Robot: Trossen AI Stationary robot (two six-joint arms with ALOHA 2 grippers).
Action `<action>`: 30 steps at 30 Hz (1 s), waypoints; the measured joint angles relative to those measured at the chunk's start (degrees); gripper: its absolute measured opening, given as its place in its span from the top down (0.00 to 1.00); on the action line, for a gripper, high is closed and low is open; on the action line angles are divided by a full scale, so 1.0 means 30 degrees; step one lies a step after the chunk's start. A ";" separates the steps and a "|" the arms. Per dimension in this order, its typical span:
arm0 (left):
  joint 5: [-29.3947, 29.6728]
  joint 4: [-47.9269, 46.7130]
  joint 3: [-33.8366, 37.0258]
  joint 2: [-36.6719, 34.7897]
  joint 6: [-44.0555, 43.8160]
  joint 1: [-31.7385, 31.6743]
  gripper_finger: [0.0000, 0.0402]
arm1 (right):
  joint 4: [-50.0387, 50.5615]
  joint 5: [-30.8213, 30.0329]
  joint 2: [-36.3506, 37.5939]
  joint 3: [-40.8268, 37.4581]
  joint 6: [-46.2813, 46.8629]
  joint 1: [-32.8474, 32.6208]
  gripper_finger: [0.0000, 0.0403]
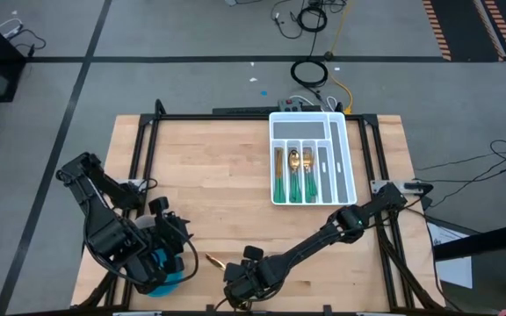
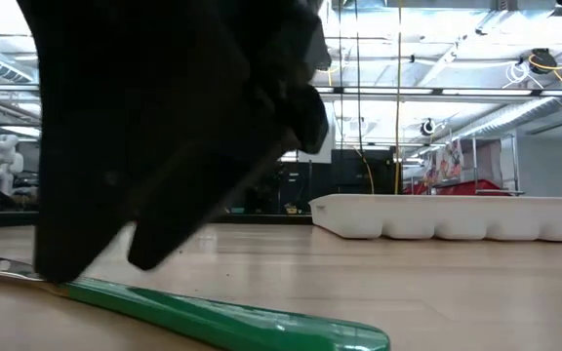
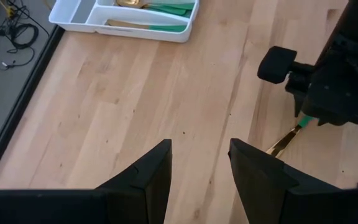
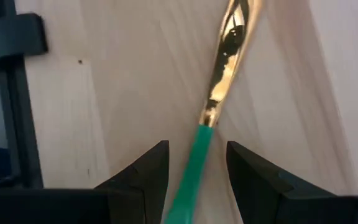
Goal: Sort silverware
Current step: Put the green table knife into the white cutlery tray
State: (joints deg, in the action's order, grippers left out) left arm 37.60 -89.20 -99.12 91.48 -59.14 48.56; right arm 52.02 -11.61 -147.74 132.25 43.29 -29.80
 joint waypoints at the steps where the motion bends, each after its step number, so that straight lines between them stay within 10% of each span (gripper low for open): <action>1: -0.0005 -0.0014 0.0030 0.0000 -0.0004 0.0000 0.58 | 0.0032 0.0013 -0.0013 0.0007 0.0000 -0.0028 0.63; 11: 0.0120 -0.0011 0.0047 0.0000 0.0012 0.0000 0.58 | 0.0595 0.2539 -0.1237 0.0131 0.0071 0.0006 0.63; 20: 0.0146 -0.0042 0.0047 0.0000 0.0506 0.0000 0.58 | 0.1345 0.3929 -0.1552 0.0189 0.0145 0.0162 0.96; 30: 0.0153 -0.0106 0.0047 0.0000 0.0513 0.0000 0.58 | 0.2043 0.4182 -0.1273 0.0158 0.0384 0.0325 0.99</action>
State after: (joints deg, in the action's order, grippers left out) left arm 38.06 -89.52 -98.98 91.48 -57.60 48.56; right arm 58.15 0.94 -151.56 132.72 44.44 -28.83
